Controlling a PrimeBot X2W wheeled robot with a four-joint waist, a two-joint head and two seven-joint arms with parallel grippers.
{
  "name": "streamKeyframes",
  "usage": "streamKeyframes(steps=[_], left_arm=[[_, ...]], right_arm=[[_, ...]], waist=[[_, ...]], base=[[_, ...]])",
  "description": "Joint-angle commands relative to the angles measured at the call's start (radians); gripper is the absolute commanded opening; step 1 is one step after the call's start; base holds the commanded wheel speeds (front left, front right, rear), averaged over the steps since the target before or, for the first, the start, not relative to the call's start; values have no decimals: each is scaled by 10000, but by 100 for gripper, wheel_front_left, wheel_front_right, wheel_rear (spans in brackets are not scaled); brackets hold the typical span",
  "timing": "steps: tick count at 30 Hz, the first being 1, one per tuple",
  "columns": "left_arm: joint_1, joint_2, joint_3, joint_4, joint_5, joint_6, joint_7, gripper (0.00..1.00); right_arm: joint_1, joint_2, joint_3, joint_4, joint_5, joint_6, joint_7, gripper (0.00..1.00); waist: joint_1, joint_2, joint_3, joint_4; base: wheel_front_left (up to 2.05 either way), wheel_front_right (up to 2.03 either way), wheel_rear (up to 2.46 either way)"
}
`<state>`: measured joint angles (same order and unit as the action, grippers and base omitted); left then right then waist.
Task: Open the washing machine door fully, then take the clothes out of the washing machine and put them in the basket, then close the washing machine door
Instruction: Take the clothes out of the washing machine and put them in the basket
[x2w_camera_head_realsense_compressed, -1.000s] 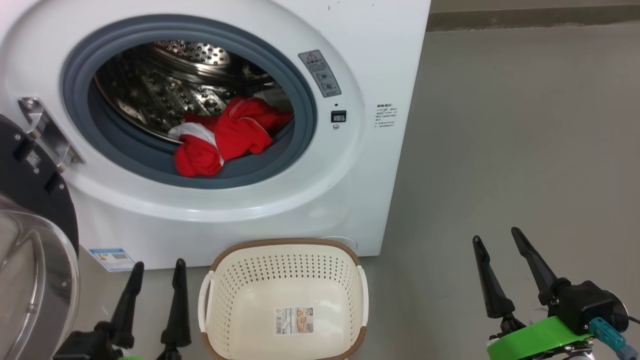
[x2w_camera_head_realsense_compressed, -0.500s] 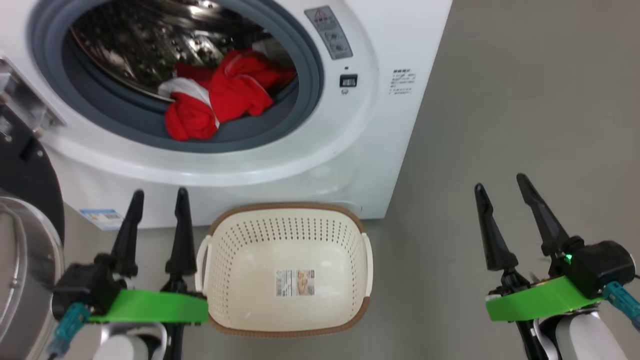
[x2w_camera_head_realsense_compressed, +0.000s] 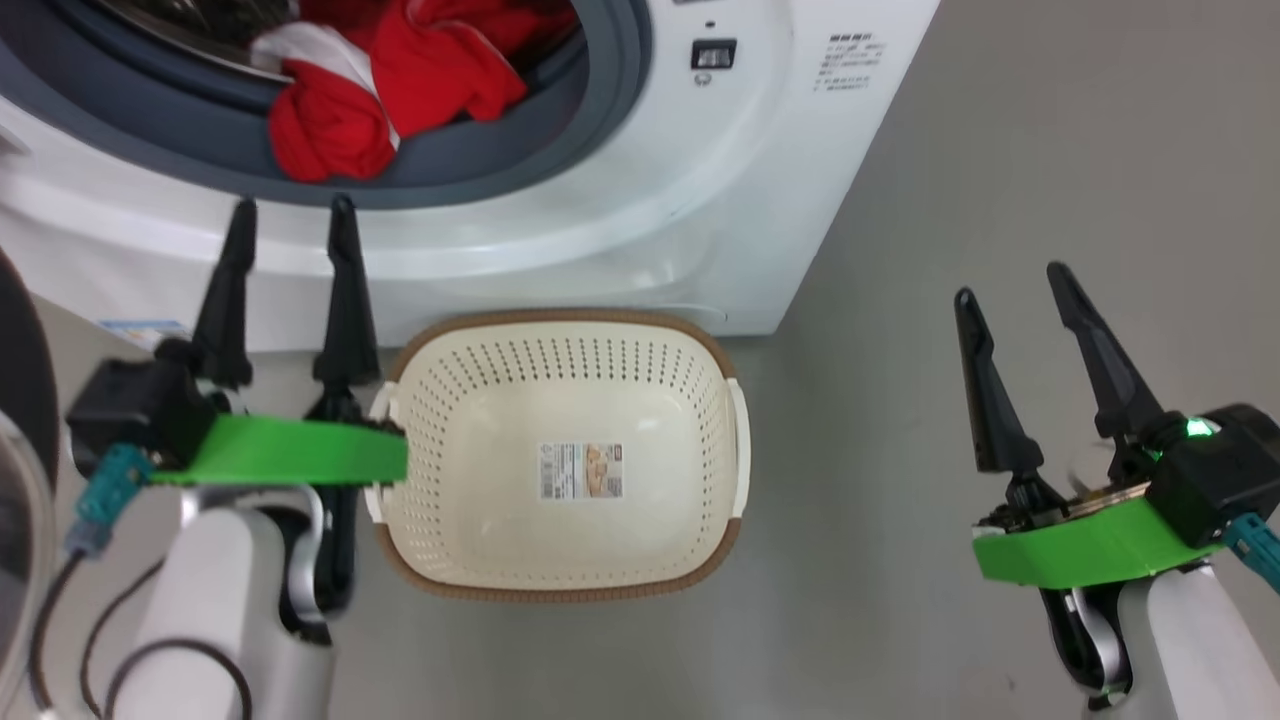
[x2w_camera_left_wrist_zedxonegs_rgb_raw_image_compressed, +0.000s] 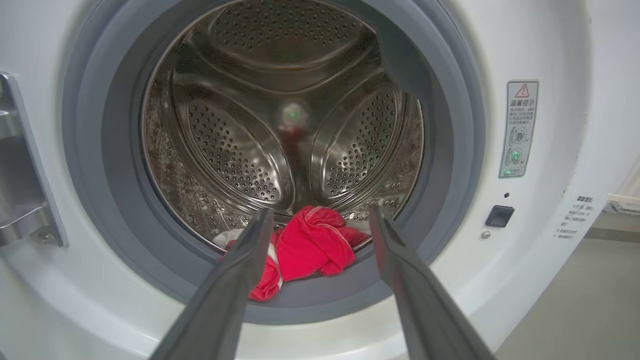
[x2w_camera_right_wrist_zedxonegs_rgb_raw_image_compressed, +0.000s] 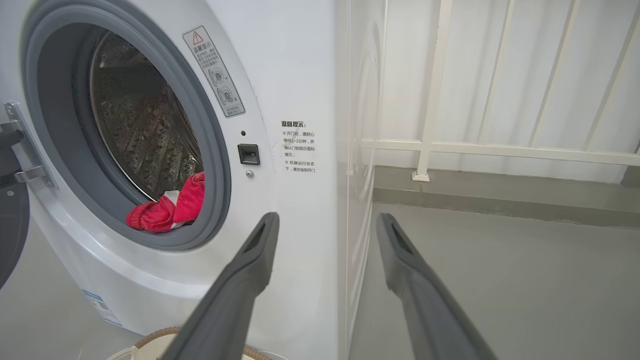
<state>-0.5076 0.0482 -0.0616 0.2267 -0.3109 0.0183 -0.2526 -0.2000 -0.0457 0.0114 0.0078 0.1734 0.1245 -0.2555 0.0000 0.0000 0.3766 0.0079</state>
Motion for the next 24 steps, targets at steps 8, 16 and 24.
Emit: streamKeyframes(steps=[8,16,24], left_arm=[[-1411,369,782,206,254,28,-90,100],[-2460,495,1015,941,405,-49,-91,100],[-3561,591,952,2054,655,54,-91,100]], right_arm=[[-817,-45,418,-473,-259,62,-63,100],[-1115,-45,312,-535,-299,62,-63,100],[-1345,-45,375,-519,-332,62,-63,100]], waist=[[0,0,1496,-399],[0,0,2170,-522],[0,0,2537,-429]], base=[[0,0,0],[0,0,0],[0,0,0]])
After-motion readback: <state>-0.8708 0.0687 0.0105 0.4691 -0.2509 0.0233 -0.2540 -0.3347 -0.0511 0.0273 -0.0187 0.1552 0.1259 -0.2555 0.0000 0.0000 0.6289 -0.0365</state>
